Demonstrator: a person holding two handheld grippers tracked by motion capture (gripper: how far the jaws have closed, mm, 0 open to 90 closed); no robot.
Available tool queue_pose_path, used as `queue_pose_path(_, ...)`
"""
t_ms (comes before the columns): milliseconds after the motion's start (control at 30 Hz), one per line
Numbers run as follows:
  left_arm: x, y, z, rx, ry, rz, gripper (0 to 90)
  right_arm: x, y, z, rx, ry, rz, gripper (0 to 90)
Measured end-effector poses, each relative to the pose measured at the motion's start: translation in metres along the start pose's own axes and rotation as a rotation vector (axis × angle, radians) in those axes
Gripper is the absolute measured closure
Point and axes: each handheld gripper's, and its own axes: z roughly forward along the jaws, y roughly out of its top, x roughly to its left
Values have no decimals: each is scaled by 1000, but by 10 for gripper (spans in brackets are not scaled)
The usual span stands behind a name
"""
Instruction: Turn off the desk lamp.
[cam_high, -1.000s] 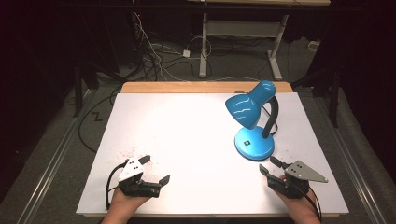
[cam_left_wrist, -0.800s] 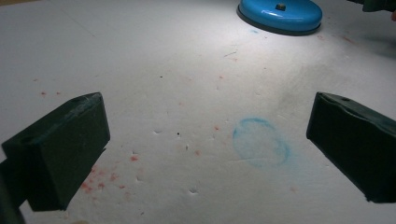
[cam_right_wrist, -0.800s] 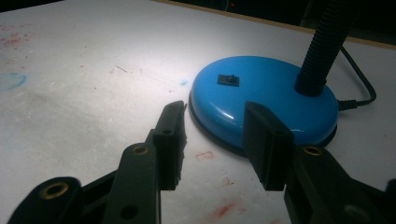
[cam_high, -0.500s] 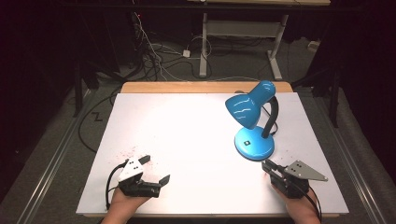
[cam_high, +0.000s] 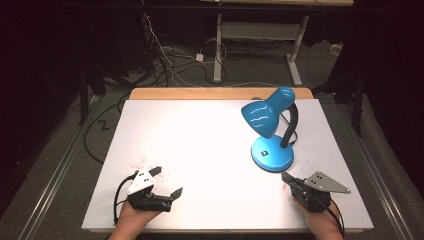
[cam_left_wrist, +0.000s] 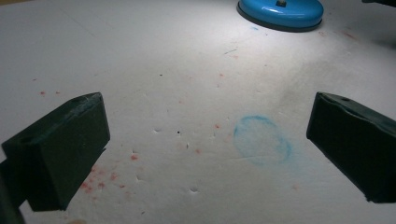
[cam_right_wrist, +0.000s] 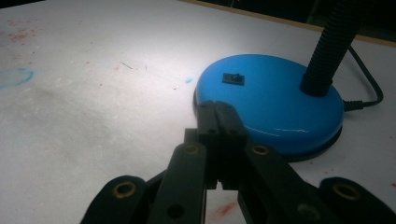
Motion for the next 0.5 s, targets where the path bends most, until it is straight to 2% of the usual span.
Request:
queue_pose_path(200, 4, 1, 1, -2, 7, -3, 0, 1, 3, 3, -6, 3, 2, 900)
queue_pose_path(300, 2, 1, 1, -3, 5, 17, 0, 4, 8, 6, -26, -10, 9, 900)
queue_pose_path(400, 2, 2, -1, -18, 7, 20, 0, 6, 15, 8, -38, -5, 6, 900)
queue_pose_path(500, 3, 2, -1, -12, 6, 19, 0, 6, 23, 11, -44, 2, -6, 900)
